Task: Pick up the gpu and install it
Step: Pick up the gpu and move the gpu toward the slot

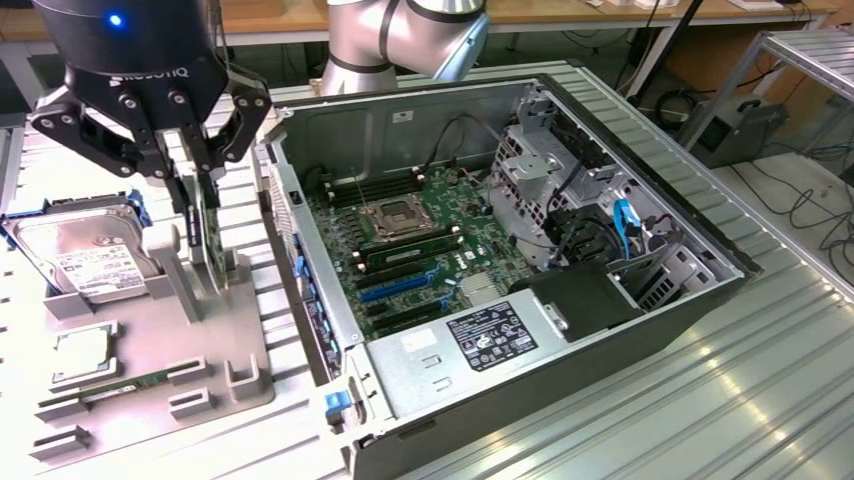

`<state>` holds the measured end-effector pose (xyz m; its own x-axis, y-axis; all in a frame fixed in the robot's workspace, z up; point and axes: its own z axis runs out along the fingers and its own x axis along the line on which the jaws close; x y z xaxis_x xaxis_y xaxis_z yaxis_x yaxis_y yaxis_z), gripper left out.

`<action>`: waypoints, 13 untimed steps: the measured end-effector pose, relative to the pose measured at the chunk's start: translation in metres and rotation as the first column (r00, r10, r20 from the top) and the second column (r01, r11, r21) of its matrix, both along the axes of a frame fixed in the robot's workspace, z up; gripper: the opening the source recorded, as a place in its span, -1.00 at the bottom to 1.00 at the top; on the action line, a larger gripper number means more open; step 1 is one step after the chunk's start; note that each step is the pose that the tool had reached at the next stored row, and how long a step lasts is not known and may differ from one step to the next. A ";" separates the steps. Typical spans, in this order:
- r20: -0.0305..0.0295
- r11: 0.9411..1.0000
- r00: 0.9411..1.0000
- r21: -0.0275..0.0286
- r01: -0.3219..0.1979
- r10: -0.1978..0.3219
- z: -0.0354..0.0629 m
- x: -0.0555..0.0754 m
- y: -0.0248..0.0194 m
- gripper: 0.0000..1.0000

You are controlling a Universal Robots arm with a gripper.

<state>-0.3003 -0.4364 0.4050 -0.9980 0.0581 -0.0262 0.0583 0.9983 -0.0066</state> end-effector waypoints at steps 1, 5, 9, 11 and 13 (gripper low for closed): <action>0.000 1.000 1.000 0.000 0.000 0.000 0.0003 0.000 0.0000 -0.48; 0.000 1.000 1.000 0.000 0.000 0.000 0.0013 0.000 0.0000 -0.48; 0.000 1.000 1.000 0.000 0.000 0.000 0.0026 0.000 0.0000 -0.48; 0.000 1.000 1.000 0.000 0.000 0.000 0.0031 0.000 0.0000 -0.48; 0.000 1.000 1.000 0.000 0.000 0.000 0.0039 0.000 0.0000 -0.48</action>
